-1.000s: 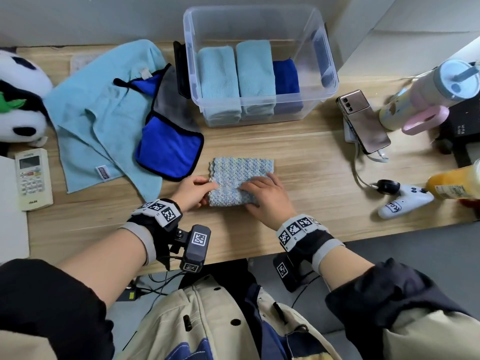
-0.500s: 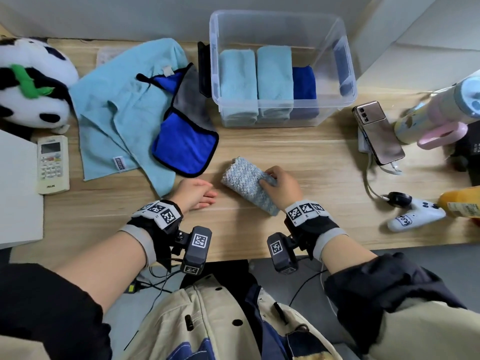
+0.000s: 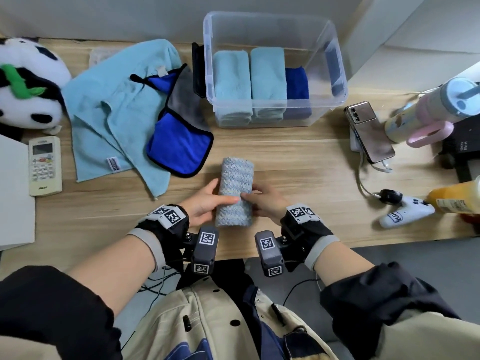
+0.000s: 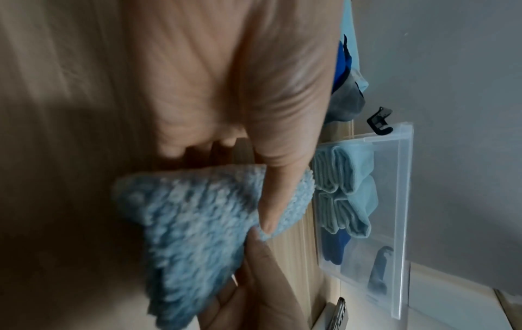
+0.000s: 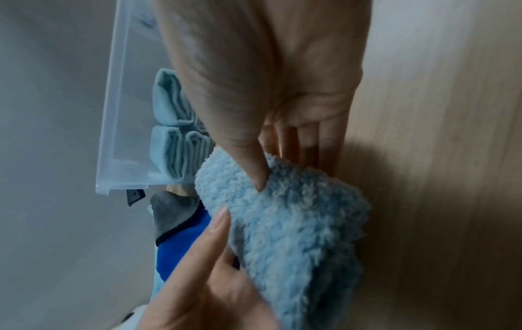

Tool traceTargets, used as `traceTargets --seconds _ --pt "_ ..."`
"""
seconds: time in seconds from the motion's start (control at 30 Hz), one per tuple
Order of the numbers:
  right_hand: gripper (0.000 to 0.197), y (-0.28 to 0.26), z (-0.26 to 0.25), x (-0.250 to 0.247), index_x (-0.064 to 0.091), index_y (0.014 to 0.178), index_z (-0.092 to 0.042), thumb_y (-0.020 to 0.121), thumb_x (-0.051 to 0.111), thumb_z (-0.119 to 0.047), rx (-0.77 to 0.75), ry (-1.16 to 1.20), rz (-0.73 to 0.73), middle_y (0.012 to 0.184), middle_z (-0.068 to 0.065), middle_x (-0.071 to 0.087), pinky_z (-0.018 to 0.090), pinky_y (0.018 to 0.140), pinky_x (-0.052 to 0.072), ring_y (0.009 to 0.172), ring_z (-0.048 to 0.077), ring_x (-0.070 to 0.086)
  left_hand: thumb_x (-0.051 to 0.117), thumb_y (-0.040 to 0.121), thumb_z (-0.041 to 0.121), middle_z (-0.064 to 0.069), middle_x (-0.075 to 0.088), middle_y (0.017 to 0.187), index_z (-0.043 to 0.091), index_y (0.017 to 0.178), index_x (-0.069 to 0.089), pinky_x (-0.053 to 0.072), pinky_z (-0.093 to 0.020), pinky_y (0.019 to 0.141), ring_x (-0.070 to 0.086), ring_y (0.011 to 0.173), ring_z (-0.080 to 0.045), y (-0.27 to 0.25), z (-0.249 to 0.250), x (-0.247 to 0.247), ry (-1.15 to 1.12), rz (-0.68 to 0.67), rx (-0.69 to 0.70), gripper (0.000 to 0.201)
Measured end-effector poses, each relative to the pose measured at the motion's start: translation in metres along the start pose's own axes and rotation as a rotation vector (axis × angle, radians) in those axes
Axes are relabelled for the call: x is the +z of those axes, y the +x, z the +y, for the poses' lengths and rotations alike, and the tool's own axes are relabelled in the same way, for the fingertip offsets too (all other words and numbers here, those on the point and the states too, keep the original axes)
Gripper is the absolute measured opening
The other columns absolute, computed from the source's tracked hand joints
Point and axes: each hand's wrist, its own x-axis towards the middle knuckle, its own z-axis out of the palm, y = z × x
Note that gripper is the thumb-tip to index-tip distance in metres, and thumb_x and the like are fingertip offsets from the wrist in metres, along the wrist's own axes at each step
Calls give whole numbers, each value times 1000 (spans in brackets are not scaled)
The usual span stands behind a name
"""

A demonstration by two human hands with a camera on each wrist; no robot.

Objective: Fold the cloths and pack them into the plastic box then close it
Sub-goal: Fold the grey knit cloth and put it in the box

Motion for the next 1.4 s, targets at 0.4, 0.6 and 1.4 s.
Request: traceTargets --seconds 0.4,0.6,1.4 --pt "51 -31 -49 -22 48 133 -14 94 44 -46 -149 386 -268 129 9 60 42 96 49 118 25 58 46 81 -24 -9 48 138 30 146 18 56 -37 82 56 114 -21 -23 44 19 53 -183 253 89" --pt "49 -39 -91 -39 41 139 -10 94 46 -29 -313 478 -293 136 17 52 42 93 52 121 32 53 42 82 -23 -6 56 126 36 145 19 50 -40 90 56 113 -21 -30 85 32 22 -181 381 90" --pt "3 70 -255 -163 32 98 -12 97 34 -10 -184 -425 672 67 6 34 30 67 34 78 25 43 57 87 8 -6 36 146 17 140 36 32 -28 108 34 135 -20 53 203 -27 384 566 611 58"
